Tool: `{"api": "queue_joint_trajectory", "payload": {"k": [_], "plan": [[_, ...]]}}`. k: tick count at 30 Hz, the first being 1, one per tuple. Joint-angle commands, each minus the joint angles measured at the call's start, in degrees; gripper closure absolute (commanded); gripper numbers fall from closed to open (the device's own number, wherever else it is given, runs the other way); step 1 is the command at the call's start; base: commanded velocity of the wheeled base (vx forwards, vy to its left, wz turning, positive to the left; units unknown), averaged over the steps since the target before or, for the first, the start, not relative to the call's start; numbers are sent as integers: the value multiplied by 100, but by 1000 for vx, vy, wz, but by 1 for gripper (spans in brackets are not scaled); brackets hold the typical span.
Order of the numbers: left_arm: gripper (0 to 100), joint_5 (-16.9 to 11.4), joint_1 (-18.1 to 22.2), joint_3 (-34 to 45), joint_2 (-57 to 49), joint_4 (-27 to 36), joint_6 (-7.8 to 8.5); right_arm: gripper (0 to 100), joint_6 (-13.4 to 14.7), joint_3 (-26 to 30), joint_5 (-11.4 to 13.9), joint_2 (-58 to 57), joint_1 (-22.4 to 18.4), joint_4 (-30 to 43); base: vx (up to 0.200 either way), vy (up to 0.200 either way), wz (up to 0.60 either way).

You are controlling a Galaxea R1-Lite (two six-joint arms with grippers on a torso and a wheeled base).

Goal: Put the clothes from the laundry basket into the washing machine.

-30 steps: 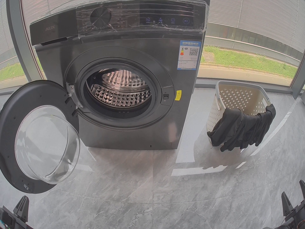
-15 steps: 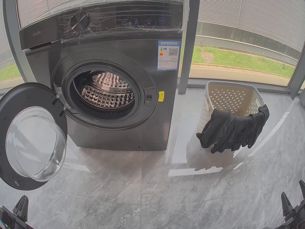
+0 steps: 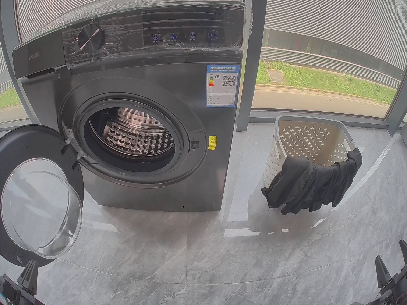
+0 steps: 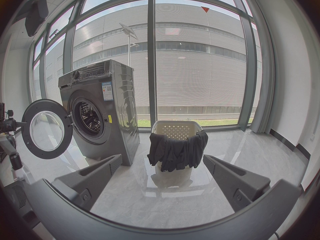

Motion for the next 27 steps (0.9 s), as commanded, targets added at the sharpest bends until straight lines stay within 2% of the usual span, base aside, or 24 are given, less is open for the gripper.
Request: {"api": "queue_joint_trajectory", "payload": {"k": [1, 6, 10, 19, 27], "plan": [[100, -2, 4, 101, -104, 2, -2, 0, -7, 66, 2, -50, -1, 0, 0, 0, 0], [100, 15, 4, 101, -104, 2, -81, 0, -7, 66, 2, -50, -1, 0, 0, 0, 0], [100, 7, 4, 101, -104, 11, 7, 0, -7, 66, 2, -50, -1, 0, 0, 0, 0], [100, -20, 4, 101, -104, 2, -11, 0, 1, 66, 2, -50, -1, 0, 0, 0, 0], [100, -2, 4, 101, -104, 2, -2, 0, 1, 66, 2, -50, -1, 0, 0, -200, 0]]}}
